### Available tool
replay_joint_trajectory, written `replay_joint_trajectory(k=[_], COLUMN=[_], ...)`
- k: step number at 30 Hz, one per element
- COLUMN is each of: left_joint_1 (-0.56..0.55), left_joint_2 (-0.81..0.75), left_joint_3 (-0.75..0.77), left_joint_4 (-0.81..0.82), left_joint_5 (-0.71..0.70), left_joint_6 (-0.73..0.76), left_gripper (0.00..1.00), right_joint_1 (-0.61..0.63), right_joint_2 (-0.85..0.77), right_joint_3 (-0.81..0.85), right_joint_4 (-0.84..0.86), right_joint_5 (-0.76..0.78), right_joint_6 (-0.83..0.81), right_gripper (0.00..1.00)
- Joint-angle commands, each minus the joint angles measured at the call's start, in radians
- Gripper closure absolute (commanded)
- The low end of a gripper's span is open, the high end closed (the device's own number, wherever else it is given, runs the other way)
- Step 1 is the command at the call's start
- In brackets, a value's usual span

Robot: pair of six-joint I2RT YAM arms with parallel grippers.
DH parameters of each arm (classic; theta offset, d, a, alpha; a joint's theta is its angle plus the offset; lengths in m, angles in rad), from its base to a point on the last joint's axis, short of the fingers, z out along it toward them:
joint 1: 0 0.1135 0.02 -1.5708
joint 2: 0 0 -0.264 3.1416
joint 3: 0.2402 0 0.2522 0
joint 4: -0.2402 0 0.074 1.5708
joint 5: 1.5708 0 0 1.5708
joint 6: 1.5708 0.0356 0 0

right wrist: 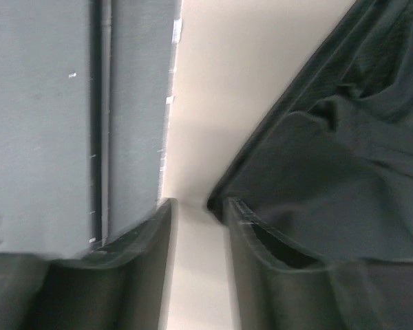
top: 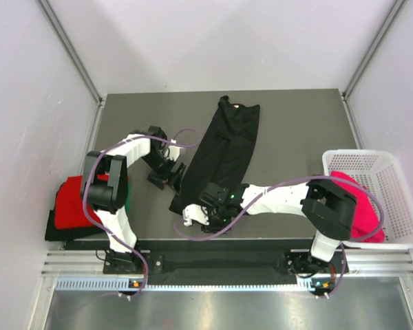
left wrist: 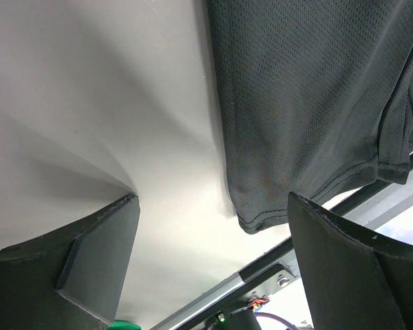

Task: Fold and stack the t-shirts
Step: Fold the tshirt

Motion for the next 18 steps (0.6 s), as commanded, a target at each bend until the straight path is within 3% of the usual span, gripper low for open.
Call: replay_joint_trajectory(k=[1,4,7,18], left_joint_1=[0.008,0.009,0.012,0.021], left_joint_2=[-0.011,-0.016,-0.024,-0.019], left_joint_3=[-0.023,-0.017,-0.009,0.031], left_joint_4=[0.014,0.008,0.002,-0.012], left_joint_5=[0.017,0.014,0.005,0.005], left_joint_6=[0.023,0.02,0.019,0.002], left_gripper=[0.07,0.07,0.05,0.01], right_joint_1=[0.021,0.03,0.038,0.06], right_joint_2=[0.043,0.073,0.053,-0.128], right_joint_3=[0.034,0.044,0.045,-0.096], right_joint_4=[0.039,0.026,-0.023,-0.173], right_joint_5=[0.057,0.08,0.077,0.091], right_joint_6=[-0.009,-0.012,-0.031,-0.089], right_gripper=[0.7,0.89,1.0,1.0])
